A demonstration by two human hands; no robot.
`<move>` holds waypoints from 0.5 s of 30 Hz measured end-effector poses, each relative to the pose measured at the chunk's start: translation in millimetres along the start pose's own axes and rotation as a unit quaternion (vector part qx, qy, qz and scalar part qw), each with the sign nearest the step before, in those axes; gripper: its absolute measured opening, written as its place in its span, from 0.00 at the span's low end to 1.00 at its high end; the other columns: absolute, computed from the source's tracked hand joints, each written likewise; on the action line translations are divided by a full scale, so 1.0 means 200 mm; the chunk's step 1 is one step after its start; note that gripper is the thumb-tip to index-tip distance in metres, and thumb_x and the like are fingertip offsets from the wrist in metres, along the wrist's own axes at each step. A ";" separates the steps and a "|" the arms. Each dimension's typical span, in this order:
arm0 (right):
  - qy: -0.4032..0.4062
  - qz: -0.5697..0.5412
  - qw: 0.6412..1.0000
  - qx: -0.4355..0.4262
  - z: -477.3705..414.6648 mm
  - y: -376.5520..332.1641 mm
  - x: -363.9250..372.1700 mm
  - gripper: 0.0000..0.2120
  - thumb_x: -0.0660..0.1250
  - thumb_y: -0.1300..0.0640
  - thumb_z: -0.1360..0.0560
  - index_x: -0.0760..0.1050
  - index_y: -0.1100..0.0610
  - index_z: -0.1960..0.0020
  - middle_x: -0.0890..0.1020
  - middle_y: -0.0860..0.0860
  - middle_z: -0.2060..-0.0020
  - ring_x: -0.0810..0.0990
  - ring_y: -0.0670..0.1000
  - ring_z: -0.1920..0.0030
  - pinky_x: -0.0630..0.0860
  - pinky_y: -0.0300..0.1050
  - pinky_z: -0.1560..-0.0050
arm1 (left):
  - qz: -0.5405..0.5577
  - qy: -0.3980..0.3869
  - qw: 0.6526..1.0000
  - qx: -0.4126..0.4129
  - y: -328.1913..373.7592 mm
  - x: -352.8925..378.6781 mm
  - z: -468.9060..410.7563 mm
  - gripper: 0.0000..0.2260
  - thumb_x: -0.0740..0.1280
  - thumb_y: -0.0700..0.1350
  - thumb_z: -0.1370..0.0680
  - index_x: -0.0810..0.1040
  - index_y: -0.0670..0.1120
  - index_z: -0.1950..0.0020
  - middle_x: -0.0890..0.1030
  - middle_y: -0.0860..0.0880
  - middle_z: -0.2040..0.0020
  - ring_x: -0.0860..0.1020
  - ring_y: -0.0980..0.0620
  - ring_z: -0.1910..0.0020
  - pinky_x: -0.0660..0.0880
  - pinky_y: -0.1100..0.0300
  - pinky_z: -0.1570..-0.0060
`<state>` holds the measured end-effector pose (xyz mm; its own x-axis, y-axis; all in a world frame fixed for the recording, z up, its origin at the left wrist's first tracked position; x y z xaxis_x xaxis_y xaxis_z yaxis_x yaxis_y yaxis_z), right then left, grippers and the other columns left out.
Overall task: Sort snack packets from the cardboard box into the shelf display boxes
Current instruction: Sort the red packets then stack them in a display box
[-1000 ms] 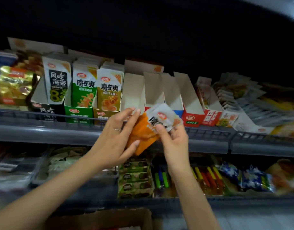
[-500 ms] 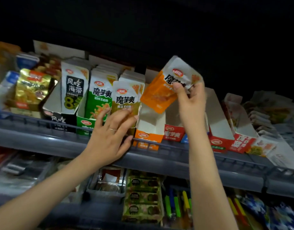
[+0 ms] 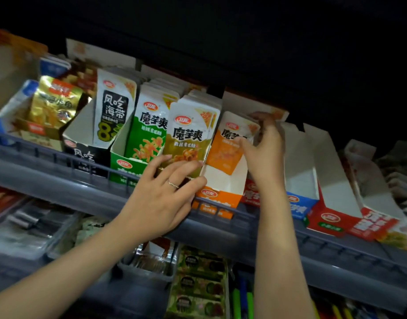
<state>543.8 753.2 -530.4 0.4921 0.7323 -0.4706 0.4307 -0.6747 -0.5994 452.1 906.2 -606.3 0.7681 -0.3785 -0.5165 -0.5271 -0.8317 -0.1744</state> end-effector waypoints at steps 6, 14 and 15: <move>0.098 0.121 0.988 -0.006 0.00 -0.07 -0.05 0.24 0.71 0.60 0.29 0.67 0.51 0.36 0.75 0.53 0.40 0.73 0.54 0.38 0.75 0.53 0.43 | 0.001 -0.001 1.000 -0.016 0.00 0.00 0.00 0.12 0.60 0.44 0.25 0.70 0.47 0.42 0.76 0.42 0.39 0.73 0.44 0.42 0.63 0.45 0.35; 0.151 0.210 0.966 -0.019 0.05 -0.15 -0.06 0.15 0.67 0.61 0.25 0.70 0.58 0.39 0.81 0.55 0.48 0.78 0.56 0.44 0.67 0.50 0.38 | 0.011 0.001 1.000 -0.014 0.00 0.00 0.00 0.11 0.59 0.44 0.24 0.70 0.47 0.42 0.78 0.44 0.41 0.74 0.46 0.43 0.63 0.46 0.36; 0.149 0.218 0.964 -0.032 0.05 -0.16 -0.06 0.14 0.66 0.61 0.25 0.70 0.58 0.41 0.81 0.54 0.51 0.78 0.56 0.46 0.65 0.51 0.38 | 0.010 0.002 1.000 -0.014 0.00 0.00 0.00 0.11 0.60 0.44 0.24 0.70 0.47 0.42 0.79 0.44 0.42 0.74 0.46 0.44 0.63 0.46 0.36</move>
<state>516.3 767.7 -511.7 0.8277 0.3261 -0.4566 0.1756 -0.9235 -0.3411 451.9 906.5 -605.3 0.7584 -0.3972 -0.5168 -0.5330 -0.8343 -0.1408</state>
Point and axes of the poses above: each hand's wrist, its own z-axis away from the middle knuckle, its own x-axis out of the palm, y = z × x, the point moved 9 cm from there along -z, towards the middle knuckle
